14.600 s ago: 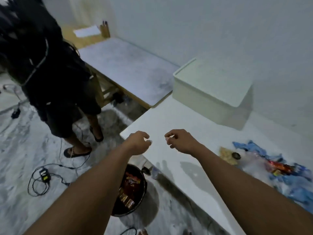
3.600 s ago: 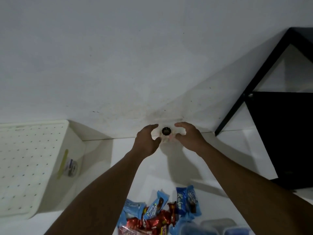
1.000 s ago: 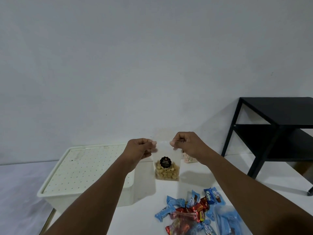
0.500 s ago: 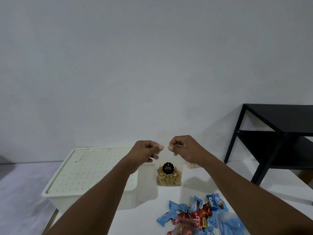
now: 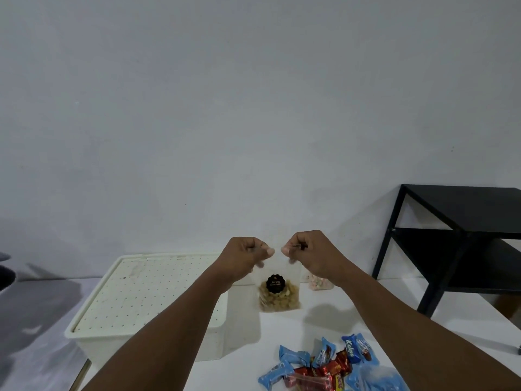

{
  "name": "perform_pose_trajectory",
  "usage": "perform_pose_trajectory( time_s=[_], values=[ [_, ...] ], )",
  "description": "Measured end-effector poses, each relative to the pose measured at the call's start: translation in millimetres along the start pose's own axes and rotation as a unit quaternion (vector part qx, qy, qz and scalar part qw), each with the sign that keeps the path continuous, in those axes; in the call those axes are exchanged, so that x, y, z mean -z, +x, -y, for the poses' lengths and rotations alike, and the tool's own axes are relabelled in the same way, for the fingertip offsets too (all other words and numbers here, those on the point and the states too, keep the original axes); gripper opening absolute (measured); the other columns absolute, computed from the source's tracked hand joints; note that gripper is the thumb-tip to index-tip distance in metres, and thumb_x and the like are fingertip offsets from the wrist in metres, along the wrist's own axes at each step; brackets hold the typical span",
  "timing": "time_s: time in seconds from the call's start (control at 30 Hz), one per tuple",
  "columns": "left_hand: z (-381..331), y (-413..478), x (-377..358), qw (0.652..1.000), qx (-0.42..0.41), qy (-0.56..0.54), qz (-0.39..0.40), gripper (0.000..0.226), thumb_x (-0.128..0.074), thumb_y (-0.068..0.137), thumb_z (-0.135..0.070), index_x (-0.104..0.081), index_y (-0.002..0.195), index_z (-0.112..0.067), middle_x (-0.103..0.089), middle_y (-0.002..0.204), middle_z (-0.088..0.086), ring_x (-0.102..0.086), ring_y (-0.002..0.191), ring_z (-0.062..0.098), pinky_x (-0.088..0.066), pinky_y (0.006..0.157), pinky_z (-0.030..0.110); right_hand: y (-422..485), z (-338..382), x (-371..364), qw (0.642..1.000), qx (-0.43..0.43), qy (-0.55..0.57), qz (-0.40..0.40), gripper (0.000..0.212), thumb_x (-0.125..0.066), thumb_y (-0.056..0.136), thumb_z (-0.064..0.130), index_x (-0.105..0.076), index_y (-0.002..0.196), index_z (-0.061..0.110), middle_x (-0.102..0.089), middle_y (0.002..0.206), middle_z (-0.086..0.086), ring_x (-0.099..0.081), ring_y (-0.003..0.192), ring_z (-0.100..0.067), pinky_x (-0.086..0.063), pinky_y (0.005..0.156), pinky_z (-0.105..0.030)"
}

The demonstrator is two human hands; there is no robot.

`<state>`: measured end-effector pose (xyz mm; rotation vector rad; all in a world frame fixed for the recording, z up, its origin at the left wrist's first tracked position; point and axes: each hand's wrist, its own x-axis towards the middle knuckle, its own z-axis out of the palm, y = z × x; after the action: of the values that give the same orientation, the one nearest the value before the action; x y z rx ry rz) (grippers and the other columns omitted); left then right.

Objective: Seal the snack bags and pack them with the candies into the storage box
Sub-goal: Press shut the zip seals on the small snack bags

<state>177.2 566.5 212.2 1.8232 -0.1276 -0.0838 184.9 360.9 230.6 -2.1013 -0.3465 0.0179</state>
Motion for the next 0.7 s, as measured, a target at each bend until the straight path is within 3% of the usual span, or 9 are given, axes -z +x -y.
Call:
perform_pose_trajectory(
  time_s=[0.1, 0.23, 0.37, 0.5, 0.7],
  values=[
    [0.2, 2.1, 1.8, 1.000, -0.016, 0.010, -0.002, 0.021, -0.075, 0.086, -0.032, -0.071, 0.083, -0.011, -0.072, 0.086, 0.013, -0.062, 0.071, 0.013, -0.044, 0.068, 0.029, -3.1, 1.3, 0.7, 0.999, -0.011, 0.039, 0.014, 0.017, -0.069, 0.089, 0.028, -0.073, 0.089, 0.012, -0.074, 0.077, -0.008, -0.059, 0.062, -0.006, -0.046, 0.059, -0.020],
    [-1.8, 0.7, 1.2, 1.000, -0.015, -0.008, -0.009, 0.026, -0.075, 0.086, -0.029, -0.072, 0.091, -0.004, -0.073, 0.085, 0.009, -0.067, 0.072, 0.011, -0.046, 0.070, 0.027, -5.7, -2.8, 4.8, 0.997, -0.038, 0.068, 0.005, 0.014, -0.066, 0.092, 0.024, -0.071, 0.087, 0.011, -0.071, 0.076, -0.001, -0.058, 0.054, 0.004, -0.042, 0.050, -0.013],
    [-0.8, -0.3, -0.4, 1.000, 0.001, 0.007, 0.002, 0.029, -0.078, 0.083, -0.031, -0.073, 0.092, -0.005, -0.076, 0.098, 0.007, -0.070, 0.072, 0.009, -0.046, 0.067, 0.026, -5.4, -8.4, 5.7, 0.999, -0.024, 0.031, -0.018, 0.020, -0.070, 0.089, 0.030, -0.069, 0.077, 0.013, -0.074, 0.077, -0.005, -0.056, 0.058, -0.004, -0.046, 0.064, -0.025],
    [-3.5, -0.1, -0.5, 1.000, -0.003, 0.022, 0.014, 0.026, -0.079, 0.082, -0.031, -0.072, 0.088, -0.007, -0.072, 0.079, 0.000, -0.064, 0.067, 0.008, -0.043, 0.063, 0.024, -6.0, -7.2, 4.6, 0.998, -0.025, 0.060, -0.010, 0.021, -0.072, 0.087, 0.032, -0.072, 0.083, 0.011, -0.075, 0.079, -0.006, -0.059, 0.062, -0.006, -0.048, 0.064, -0.026],
    [-2.2, -0.1, 0.4, 1.000, -0.017, 0.006, 0.024, 0.016, -0.077, 0.084, -0.027, -0.072, 0.083, -0.012, -0.073, 0.100, 0.015, -0.064, 0.069, 0.009, -0.043, 0.067, 0.024, -10.1, -9.9, 2.7, 0.990, -0.055, 0.124, 0.032, 0.017, -0.072, 0.086, 0.033, -0.074, 0.090, 0.016, -0.068, 0.074, -0.001, -0.061, 0.071, -0.008, -0.047, 0.066, -0.025]
  ],
)
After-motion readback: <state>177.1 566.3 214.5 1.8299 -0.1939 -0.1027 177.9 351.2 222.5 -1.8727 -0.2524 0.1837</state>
